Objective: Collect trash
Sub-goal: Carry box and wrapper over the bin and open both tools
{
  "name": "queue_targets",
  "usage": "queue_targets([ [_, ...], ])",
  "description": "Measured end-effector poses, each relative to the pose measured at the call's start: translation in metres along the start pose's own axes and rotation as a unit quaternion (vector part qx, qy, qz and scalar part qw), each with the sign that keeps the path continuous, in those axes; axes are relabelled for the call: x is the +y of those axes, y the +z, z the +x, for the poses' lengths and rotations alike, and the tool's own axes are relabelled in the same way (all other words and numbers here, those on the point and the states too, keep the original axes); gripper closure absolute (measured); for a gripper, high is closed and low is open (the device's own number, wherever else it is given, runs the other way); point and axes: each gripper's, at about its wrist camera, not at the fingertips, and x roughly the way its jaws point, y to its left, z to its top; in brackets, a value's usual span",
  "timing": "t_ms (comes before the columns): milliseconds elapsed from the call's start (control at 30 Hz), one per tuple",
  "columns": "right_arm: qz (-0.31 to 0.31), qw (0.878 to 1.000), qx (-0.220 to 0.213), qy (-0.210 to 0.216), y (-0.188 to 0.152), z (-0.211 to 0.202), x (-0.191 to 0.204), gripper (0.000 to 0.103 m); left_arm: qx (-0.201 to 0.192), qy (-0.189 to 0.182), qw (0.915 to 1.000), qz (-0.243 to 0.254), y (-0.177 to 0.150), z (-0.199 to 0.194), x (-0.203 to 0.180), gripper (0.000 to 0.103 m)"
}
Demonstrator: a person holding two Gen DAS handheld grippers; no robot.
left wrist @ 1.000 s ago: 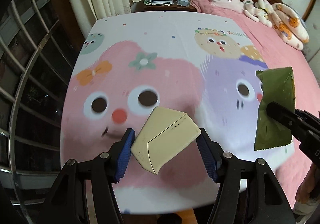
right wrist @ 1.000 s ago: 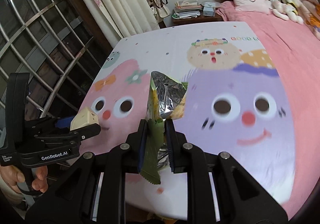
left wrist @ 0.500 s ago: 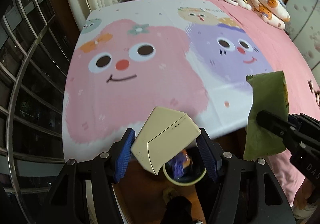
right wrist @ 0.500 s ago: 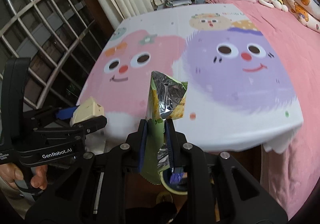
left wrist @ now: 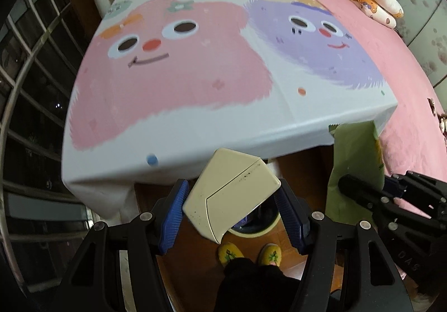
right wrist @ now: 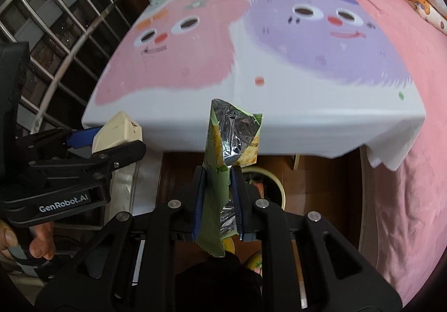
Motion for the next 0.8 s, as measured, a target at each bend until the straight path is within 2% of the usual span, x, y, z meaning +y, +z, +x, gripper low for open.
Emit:
queue_targets([
  [200,0.007,0.999,0.031,0.008,-0.035,0.047,-0.025,0.087,0.016,-0.005,0.9997,-0.018,-0.033,0.046,-0.013,0.04],
  [500,0.043,0.997,0.064,0.008,-0.089,0.152,-0.079,0.087,0.046,-0.022,0.9971,-0.056,-0.082,0.159,-0.025,0.04],
  [800,0.068,0.994,0.085,0.004,-0.131,0.245,-0.115,0.086,0.068,-0.05,0.9938,-0.072,-0.115,0.26,-0.017,0.04],
])
